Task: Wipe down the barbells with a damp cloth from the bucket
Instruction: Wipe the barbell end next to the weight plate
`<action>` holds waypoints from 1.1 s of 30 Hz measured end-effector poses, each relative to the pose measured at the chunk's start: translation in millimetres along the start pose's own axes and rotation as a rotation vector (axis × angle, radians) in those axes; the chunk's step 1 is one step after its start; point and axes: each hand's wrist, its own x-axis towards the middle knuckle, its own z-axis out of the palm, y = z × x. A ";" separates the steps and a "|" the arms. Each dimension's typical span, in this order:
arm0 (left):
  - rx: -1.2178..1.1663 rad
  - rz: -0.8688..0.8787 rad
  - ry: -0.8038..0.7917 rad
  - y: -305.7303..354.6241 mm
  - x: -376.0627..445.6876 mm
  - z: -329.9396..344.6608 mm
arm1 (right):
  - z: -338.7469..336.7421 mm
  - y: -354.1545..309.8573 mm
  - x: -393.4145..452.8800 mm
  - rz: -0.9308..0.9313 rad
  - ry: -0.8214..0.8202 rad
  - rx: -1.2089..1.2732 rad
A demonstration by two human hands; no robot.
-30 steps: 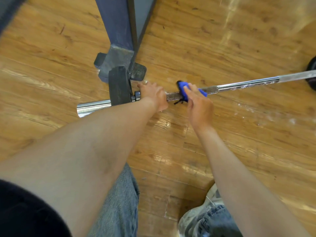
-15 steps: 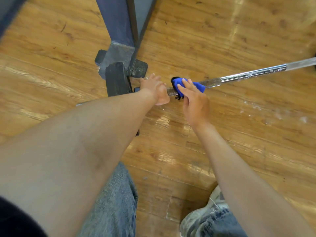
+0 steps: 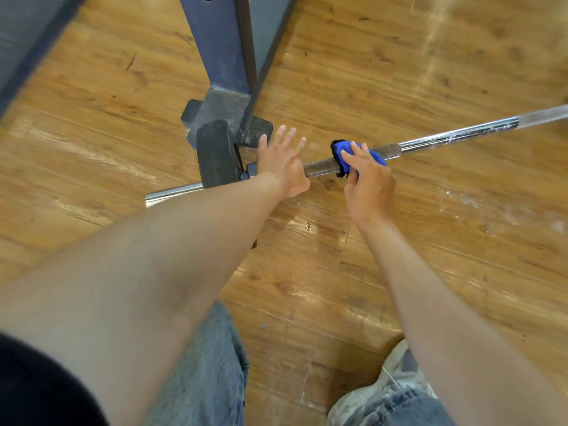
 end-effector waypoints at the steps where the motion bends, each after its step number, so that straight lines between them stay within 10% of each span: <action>1: 0.005 -0.041 0.034 2.7 -4.9 1.1 | -2.5 1.1 1.6 -0.008 -0.007 0.007; 12: -0.161 -0.145 0.301 24.8 -14.9 28.5 | 2.6 -6.9 -0.2 -0.005 0.020 -0.016; 16: -0.140 -0.153 0.218 22.1 -9.6 26.0 | 4.1 2.7 -7.7 -0.195 -0.024 -0.039; 20: -0.121 -0.160 0.123 20.9 -8.3 15.8 | -5.8 14.4 7.2 0.036 0.084 -0.075; 24: -0.145 -0.156 0.077 17.4 -2.6 11.2 | 3.4 -2.0 -3.2 -0.286 -0.072 -0.064; 28: -0.182 -0.127 0.020 12.8 1.8 8.7 | 4.6 1.3 7.0 -0.012 0.087 -0.025; 33: -0.216 -0.111 -0.033 10.0 6.1 6.2 | 10.9 -3.0 3.8 -0.275 -0.036 -0.072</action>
